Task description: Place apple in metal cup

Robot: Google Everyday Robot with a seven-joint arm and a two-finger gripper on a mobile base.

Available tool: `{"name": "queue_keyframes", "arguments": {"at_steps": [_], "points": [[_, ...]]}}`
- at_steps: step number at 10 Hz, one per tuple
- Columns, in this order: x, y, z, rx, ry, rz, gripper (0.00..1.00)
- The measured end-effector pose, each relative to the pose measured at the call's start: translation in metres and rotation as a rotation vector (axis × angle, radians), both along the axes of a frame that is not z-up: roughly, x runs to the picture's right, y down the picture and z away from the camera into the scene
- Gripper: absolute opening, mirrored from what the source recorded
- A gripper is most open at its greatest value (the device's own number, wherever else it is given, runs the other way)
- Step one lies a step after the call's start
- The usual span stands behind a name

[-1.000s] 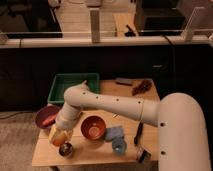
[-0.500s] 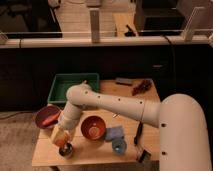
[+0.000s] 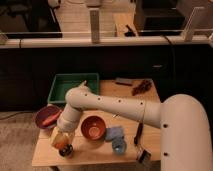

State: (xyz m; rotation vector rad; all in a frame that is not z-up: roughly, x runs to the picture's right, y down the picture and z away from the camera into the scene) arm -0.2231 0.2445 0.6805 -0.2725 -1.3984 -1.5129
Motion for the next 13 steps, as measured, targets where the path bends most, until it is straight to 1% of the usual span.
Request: {"name": "queue_keyframes", "arguments": {"at_steps": [6, 7, 9, 13], "points": [[0.0057, 0.0042, -0.0076, 0.009, 0.027, 0.03, 0.0], [0.006, 0.0045, -0.0084, 0.009, 0.03, 0.034, 0.02], [0.0077, 0.0049, -0.0088, 0.009, 0.039, 0.04, 0.18], [0.0097, 0.0042, -0.0089, 0.01, 0.049, 0.045, 0.59]]}}
